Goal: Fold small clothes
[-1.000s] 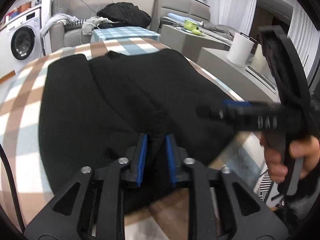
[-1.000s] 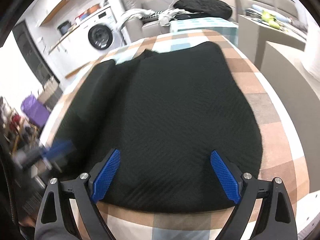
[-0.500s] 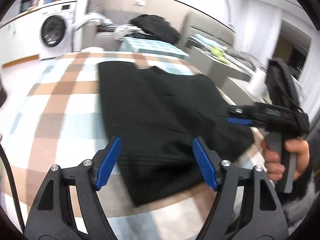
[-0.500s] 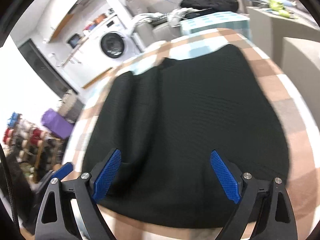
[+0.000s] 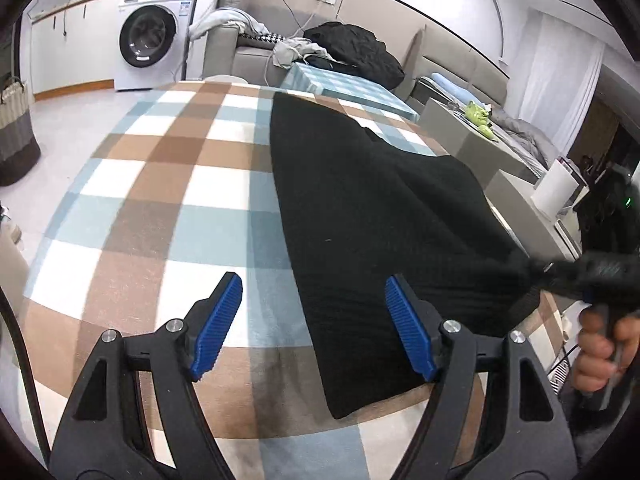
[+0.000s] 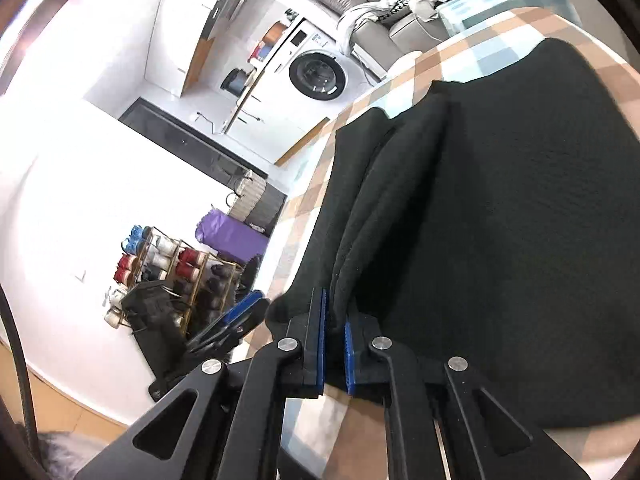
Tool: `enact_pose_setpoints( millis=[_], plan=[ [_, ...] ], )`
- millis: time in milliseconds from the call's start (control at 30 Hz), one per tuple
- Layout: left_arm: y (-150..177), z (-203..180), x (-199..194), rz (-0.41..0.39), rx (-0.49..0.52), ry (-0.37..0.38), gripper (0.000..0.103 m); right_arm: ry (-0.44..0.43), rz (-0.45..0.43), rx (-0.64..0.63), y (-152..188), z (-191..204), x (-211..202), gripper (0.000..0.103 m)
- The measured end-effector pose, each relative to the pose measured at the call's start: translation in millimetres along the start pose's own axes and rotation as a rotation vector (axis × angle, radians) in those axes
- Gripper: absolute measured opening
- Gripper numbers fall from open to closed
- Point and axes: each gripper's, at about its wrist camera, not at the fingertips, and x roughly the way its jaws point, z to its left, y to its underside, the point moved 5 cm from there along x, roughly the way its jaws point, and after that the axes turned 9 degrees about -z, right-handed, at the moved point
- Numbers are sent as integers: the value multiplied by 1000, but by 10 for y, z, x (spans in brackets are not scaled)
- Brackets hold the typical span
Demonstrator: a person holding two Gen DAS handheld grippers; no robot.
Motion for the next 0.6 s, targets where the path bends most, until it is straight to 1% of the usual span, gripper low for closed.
enact_pose_setpoints(
  millis=[33,100,133,200,233,267,300,333,400,467,533,567,600],
  plan=[
    [14,-16,27,7,4,2,72,44,16,-10,42,-65,26,7],
    [49,-61,86,28,16,4,72,155,75,-13,172,-270,131,8],
    [78,-78,114,43,25,-2,72,190,87,-32,194,-307,157,8],
    [139,-110,166,68,33,-12,72,181,51,-51,191,-290,140,13],
    [174,-119,187,81,38,-10,72,186,32,-48,170,-271,125,23],
    [211,-122,200,90,43,-15,72,193,-3,-48,123,-263,93,37],
    [234,-124,208,96,49,-18,72,205,-53,-45,70,-252,41,42],
    [259,-130,214,103,59,-21,72,208,-76,-38,-2,-246,50,48],
    [295,-125,217,108,71,-25,72,168,-83,-38,-111,-155,104,48],
    [312,-93,214,114,53,-24,72,151,-80,-79,-182,-34,221,47],
    [311,-58,190,113,33,-22,72,117,-41,-119,-219,92,447,47],
    [303,-49,175,109,30,-23,72,115,-15,-119,-234,114,603,47],
    [293,-36,158,103,28,-27,72,130,26,-110,-233,107,779,47]
  ],
)
